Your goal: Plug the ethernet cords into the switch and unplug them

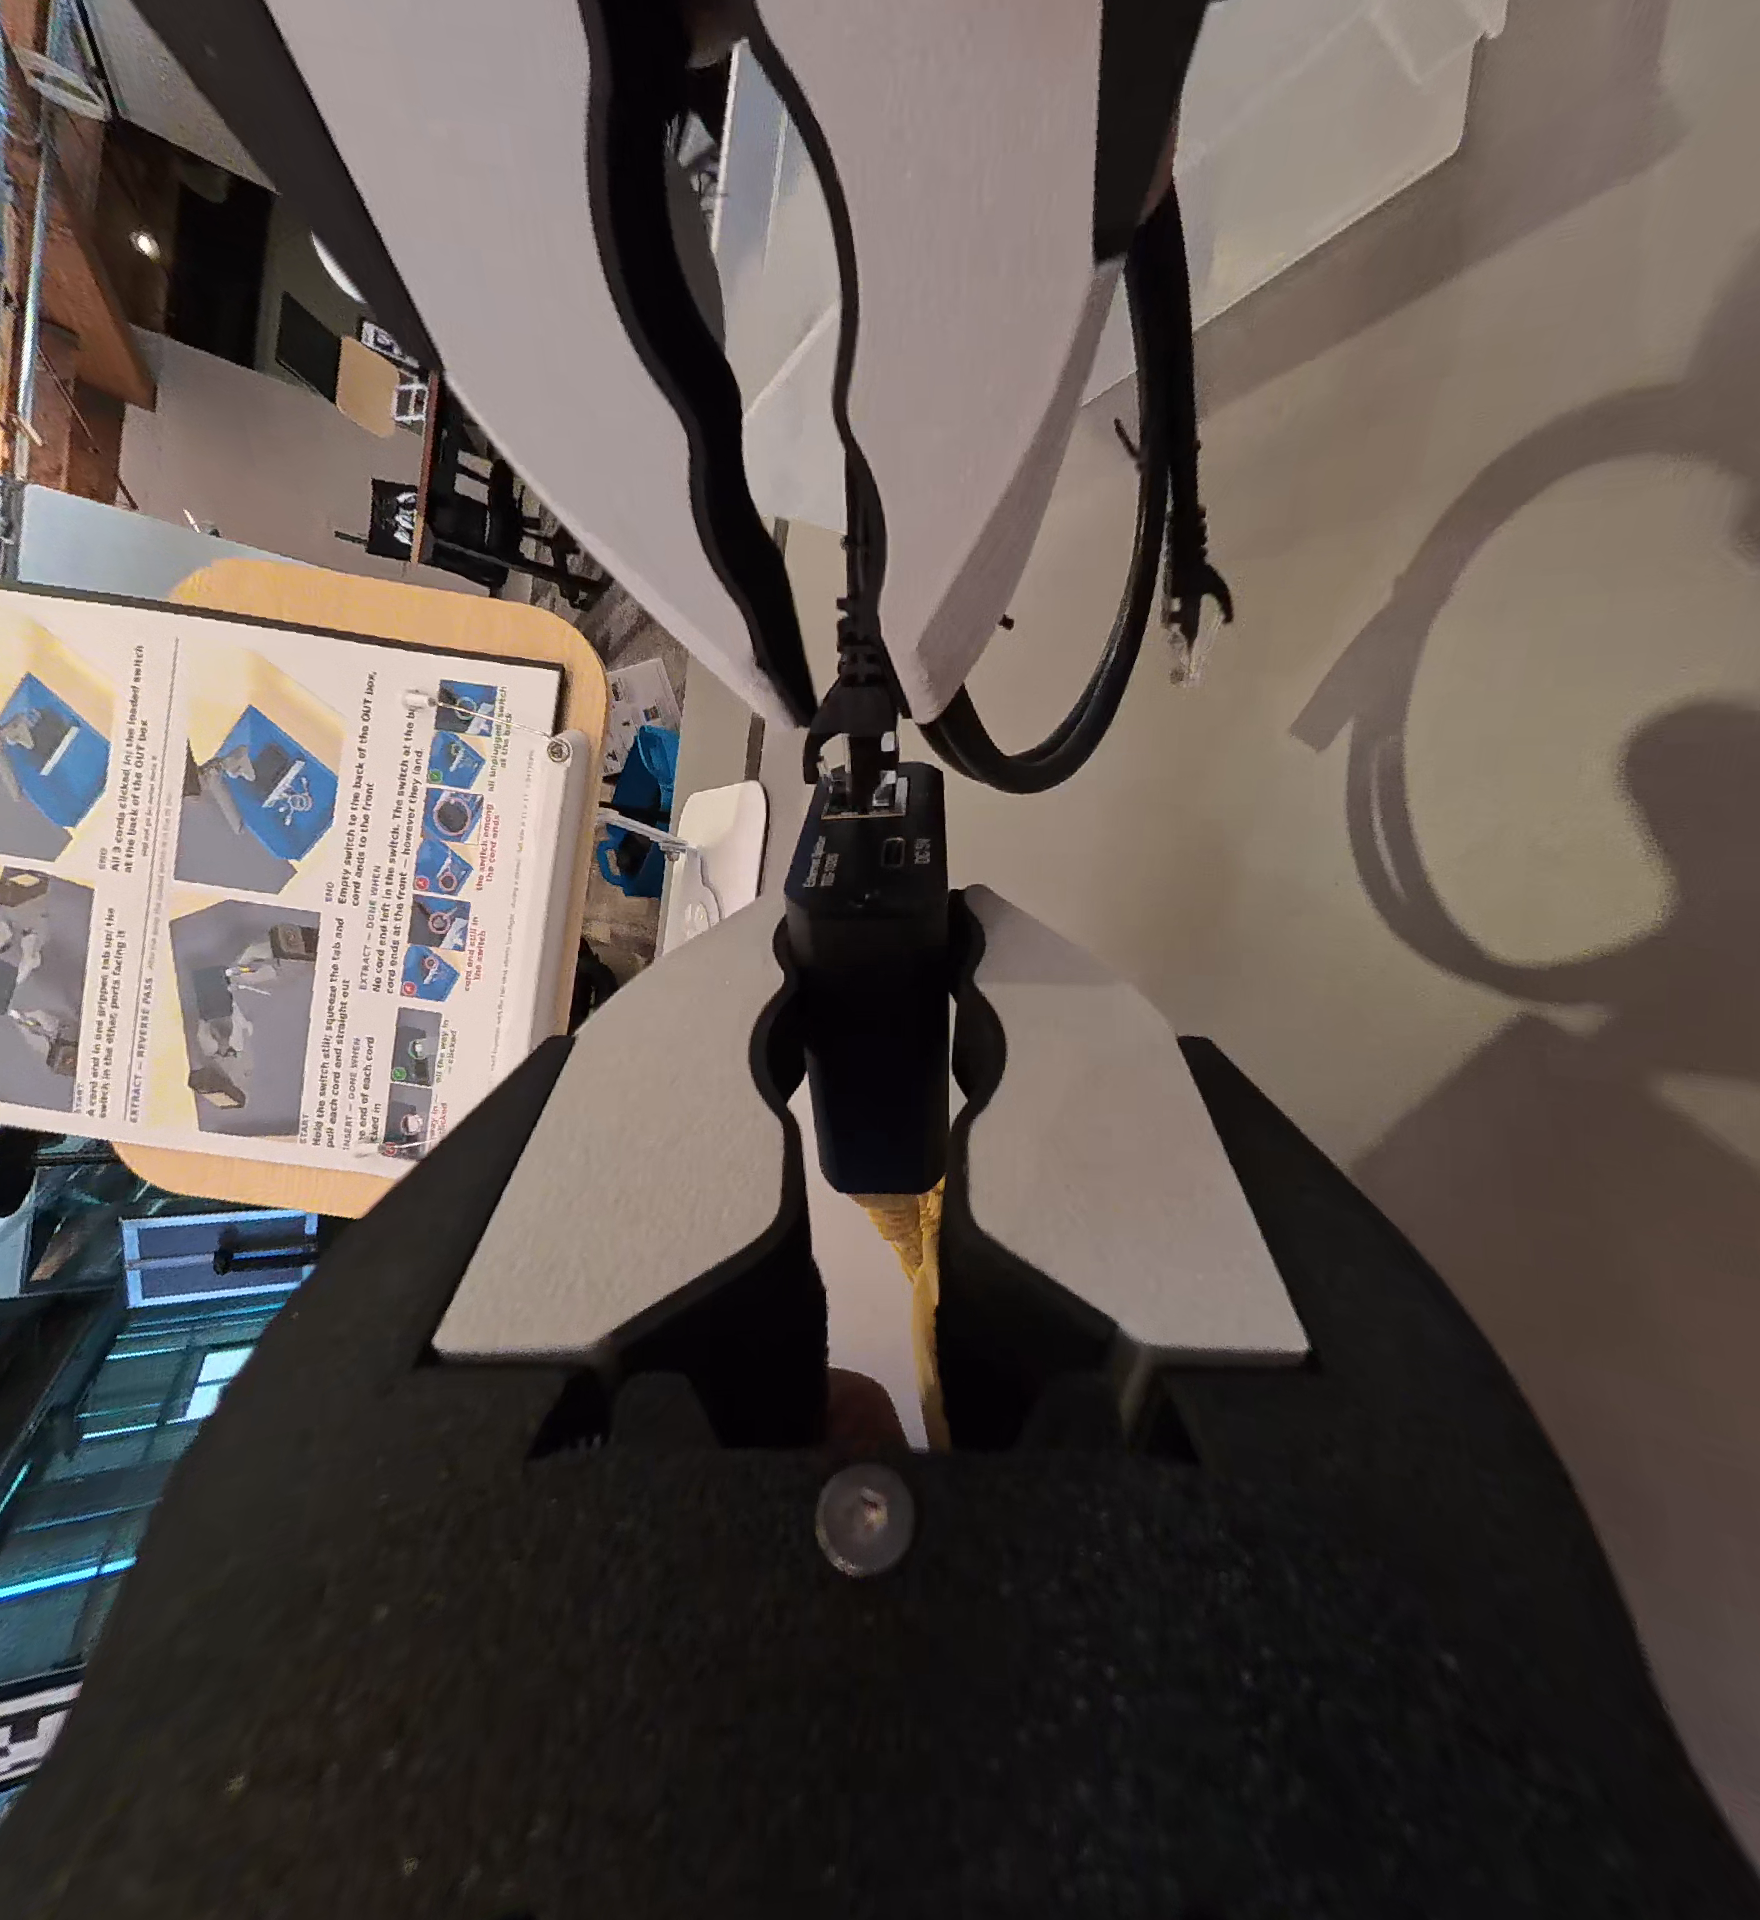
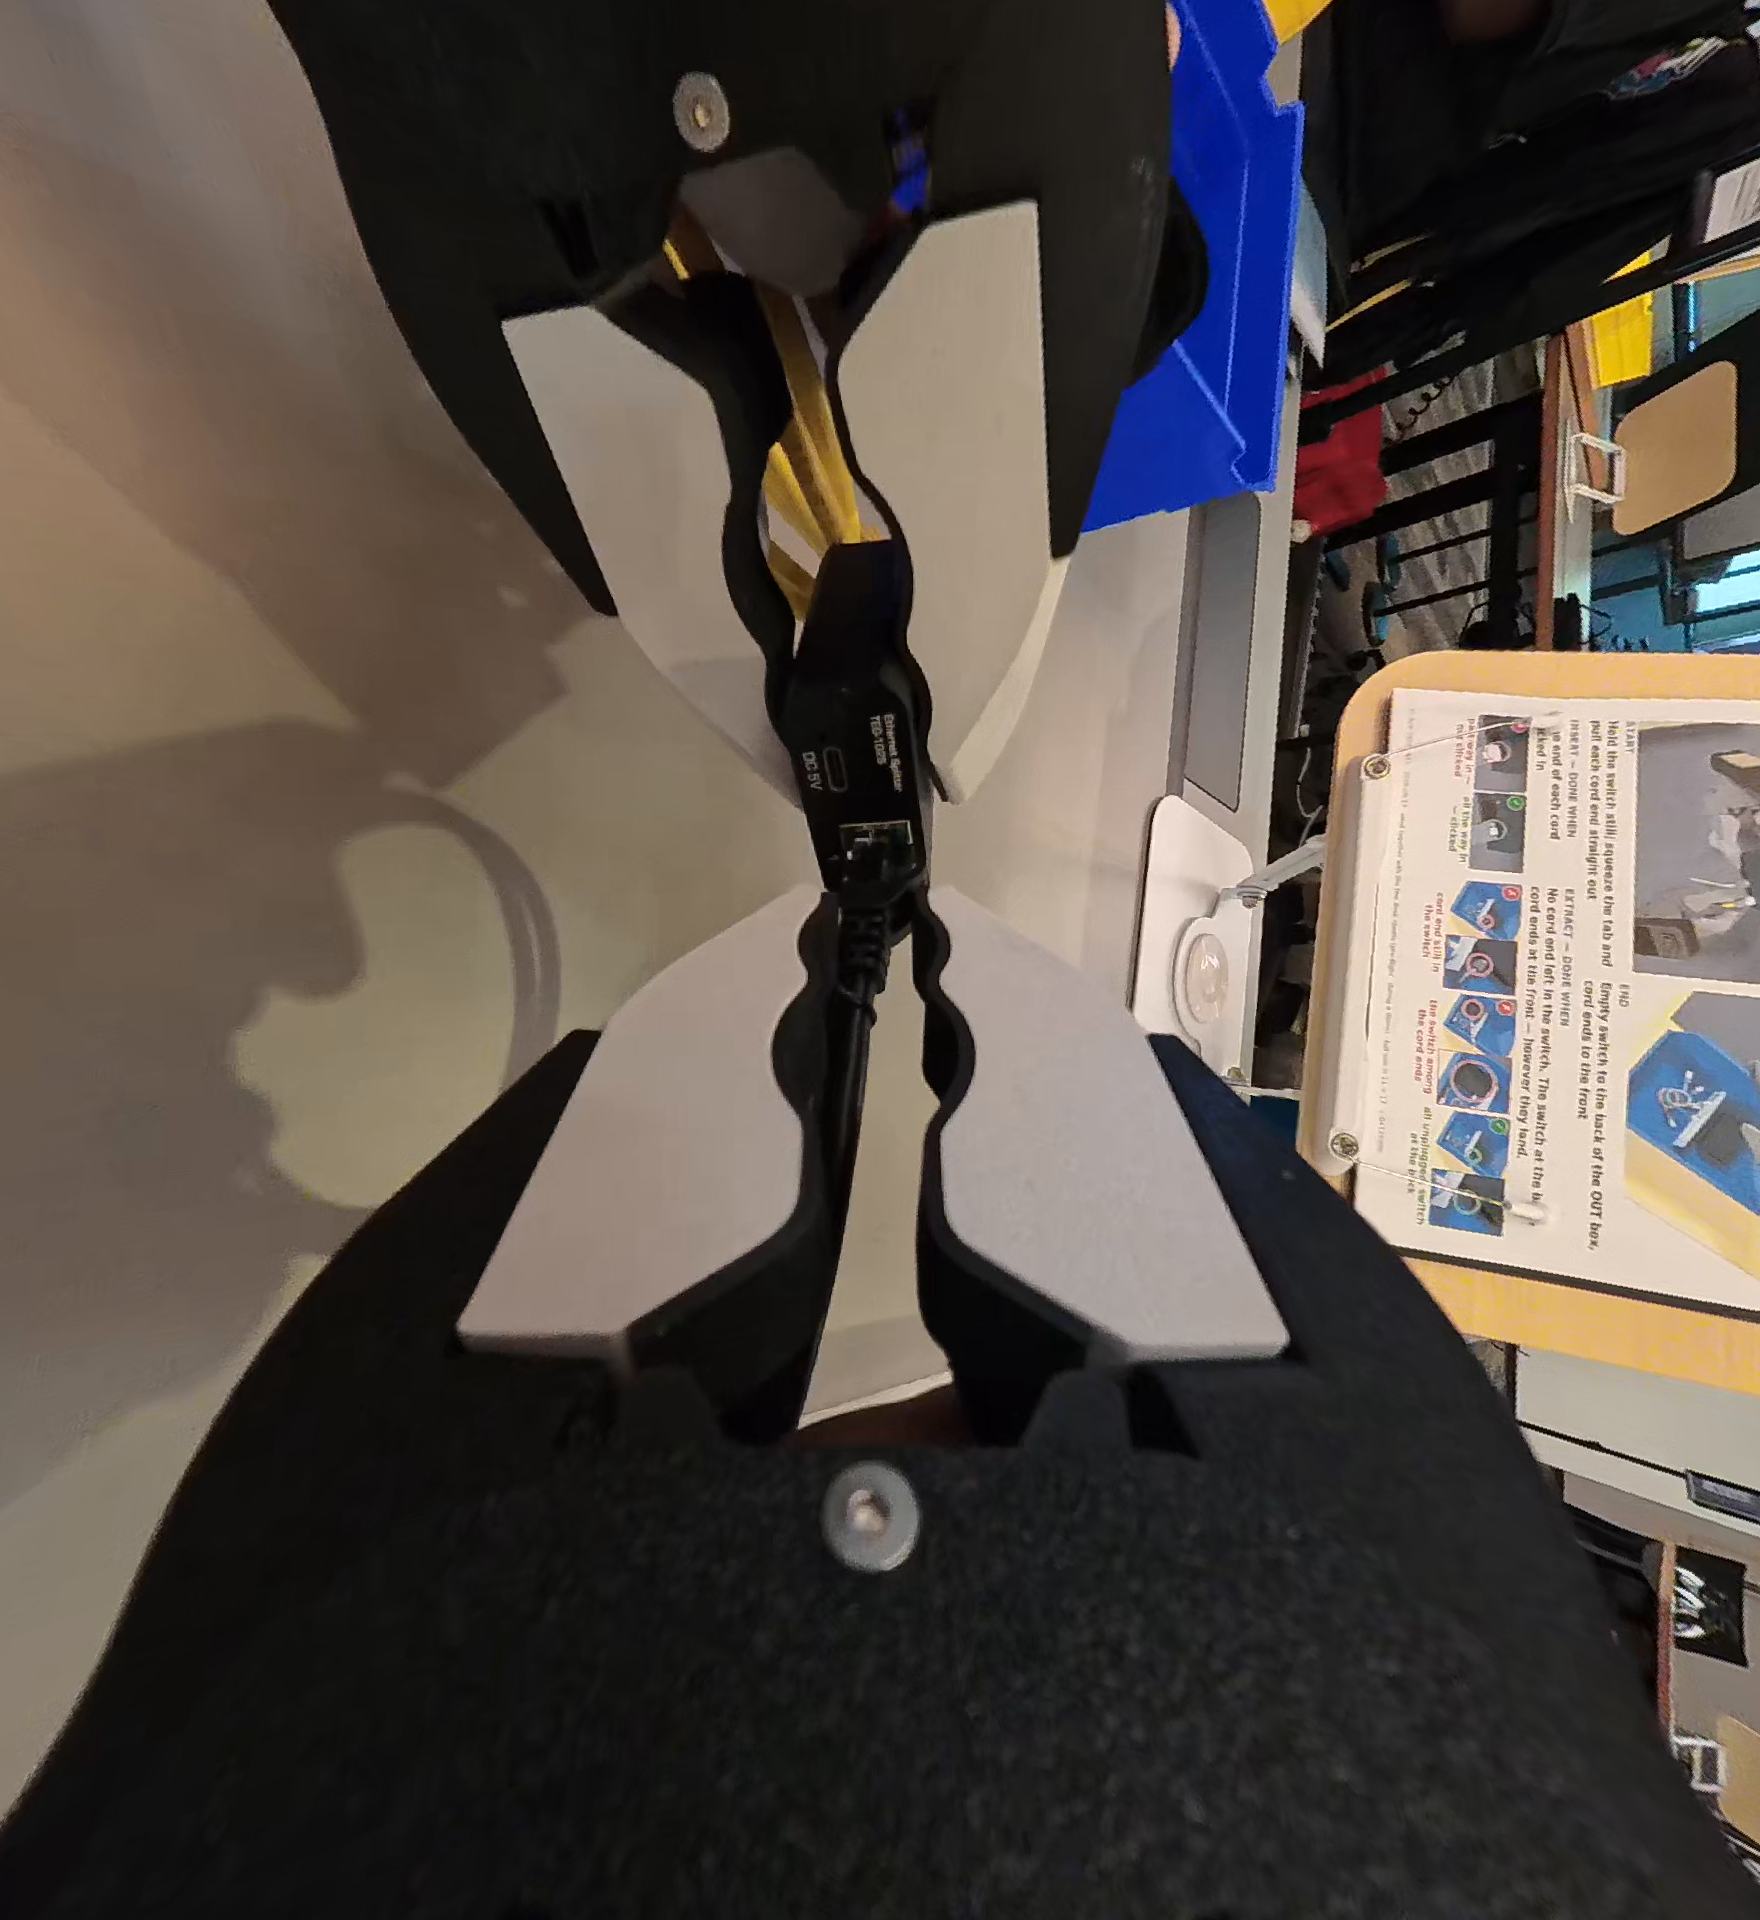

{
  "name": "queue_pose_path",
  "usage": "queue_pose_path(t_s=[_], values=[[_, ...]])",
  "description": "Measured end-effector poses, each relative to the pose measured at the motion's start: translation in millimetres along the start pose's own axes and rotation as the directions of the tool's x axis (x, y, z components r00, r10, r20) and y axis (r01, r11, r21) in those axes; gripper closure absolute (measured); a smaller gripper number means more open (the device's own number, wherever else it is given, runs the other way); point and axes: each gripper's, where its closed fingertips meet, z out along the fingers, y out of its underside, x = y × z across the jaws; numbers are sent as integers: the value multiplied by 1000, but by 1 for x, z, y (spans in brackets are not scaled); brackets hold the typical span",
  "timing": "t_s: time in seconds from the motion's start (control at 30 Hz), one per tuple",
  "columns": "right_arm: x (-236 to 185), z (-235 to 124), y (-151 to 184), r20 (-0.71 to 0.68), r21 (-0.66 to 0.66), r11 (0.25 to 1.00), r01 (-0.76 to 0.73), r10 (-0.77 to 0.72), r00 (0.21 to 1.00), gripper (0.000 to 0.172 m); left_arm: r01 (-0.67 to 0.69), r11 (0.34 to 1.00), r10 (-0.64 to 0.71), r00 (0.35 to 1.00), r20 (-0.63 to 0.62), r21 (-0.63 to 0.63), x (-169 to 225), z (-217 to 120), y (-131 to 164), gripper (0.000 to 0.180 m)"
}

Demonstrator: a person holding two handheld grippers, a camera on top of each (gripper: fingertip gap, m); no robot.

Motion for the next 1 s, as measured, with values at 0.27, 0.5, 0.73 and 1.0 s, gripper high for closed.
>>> queue_pose_path(t_s=[0.27, 0.5, 0.73, 1.0], values=[[-4, 6, 0, 17, -38, 999, 38, -37, 999, 156, -3, 1000, 3, 1000, -20, -6, 5, 1, -5, 156], [3, 6, -1, -4, -81, 995, 63, -64, 998, 159, 30, 999, -30, 999, -18, -10, 1, 1, -5, 156], [2, 4, 1, 48, -97, 995, -17, 21, 999, 160, 65, 998, -65, 998, -16, -9, 0, 2, -7, 156], [-13, 16, 12, 57, -115, 993, 9, -2, 998, 161, 20, 998, -24, 998, -50, -67, 19, 13, -1, 156]])
